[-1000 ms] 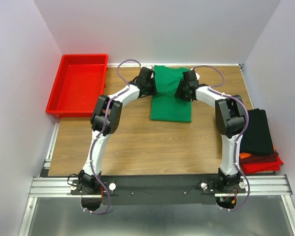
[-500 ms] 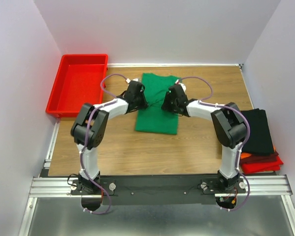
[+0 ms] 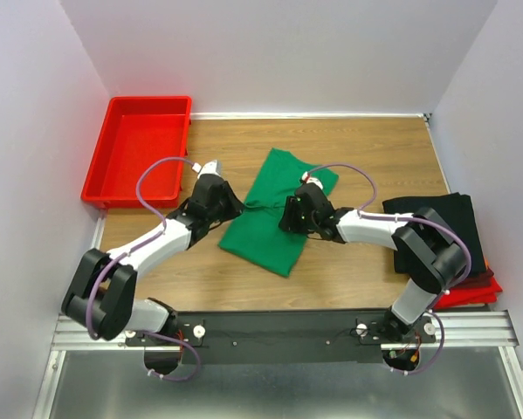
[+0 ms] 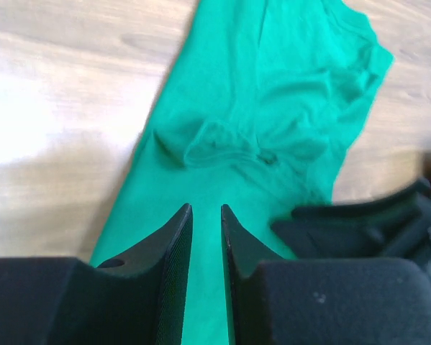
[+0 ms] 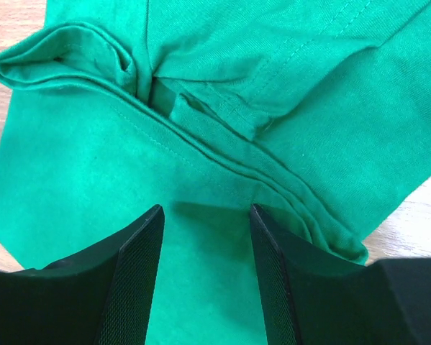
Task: Fold and stack the t-shirts
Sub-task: Fold the tshirt
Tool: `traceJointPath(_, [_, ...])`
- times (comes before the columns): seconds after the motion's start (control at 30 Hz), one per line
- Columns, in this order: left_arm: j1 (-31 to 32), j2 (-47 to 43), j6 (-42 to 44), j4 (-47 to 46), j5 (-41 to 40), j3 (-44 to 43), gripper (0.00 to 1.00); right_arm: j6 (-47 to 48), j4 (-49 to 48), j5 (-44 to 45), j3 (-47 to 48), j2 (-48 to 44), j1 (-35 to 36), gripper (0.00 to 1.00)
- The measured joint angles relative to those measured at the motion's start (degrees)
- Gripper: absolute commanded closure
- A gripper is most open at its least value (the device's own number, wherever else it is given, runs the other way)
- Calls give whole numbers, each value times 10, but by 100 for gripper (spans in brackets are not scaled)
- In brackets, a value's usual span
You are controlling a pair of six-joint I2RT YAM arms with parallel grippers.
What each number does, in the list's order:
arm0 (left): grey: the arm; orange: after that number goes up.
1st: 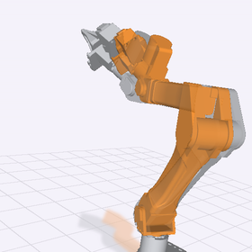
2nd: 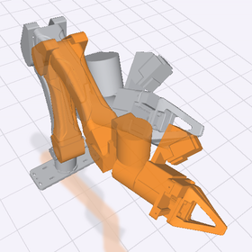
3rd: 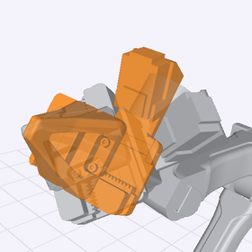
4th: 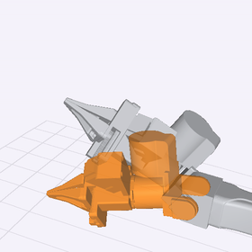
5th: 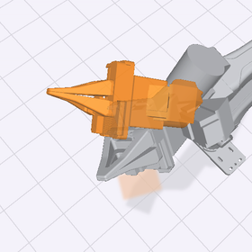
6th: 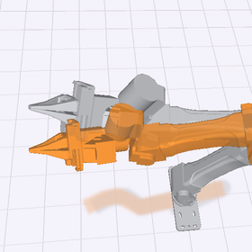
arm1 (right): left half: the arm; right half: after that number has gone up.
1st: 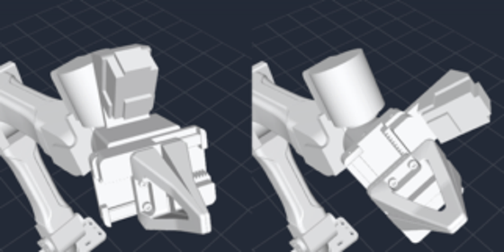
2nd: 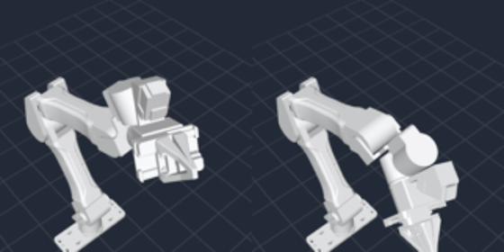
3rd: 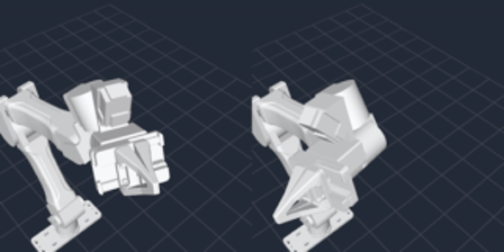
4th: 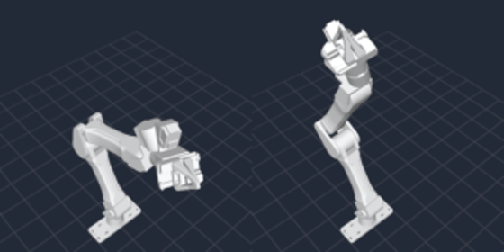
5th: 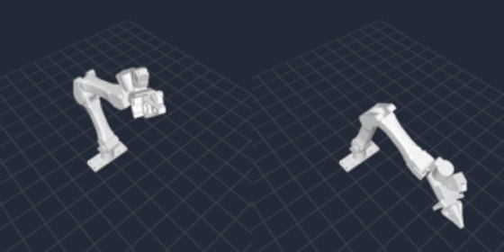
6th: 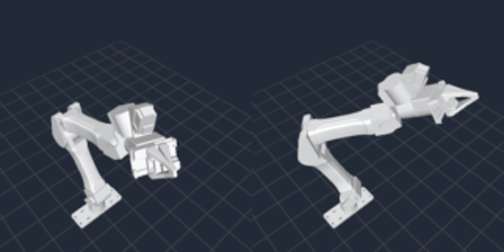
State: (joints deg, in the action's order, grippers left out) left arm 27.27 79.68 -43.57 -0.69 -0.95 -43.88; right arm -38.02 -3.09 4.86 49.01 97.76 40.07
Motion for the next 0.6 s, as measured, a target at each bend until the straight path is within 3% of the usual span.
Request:
traceJointPath(0.13, [28, -34, -9, -5, -12, 47, 81, 6, 5, 0, 2, -1, 0, 41])
traceJointPath(0.33, [73, 22, -21, -4, -39, 76, 91, 14, 32, 0, 41, 24, 0, 41])
traceJointPath(0.6, [155, 36, -77, -20, -72, 104, 92, 25, 55, 1, 65, 37, 0, 41])
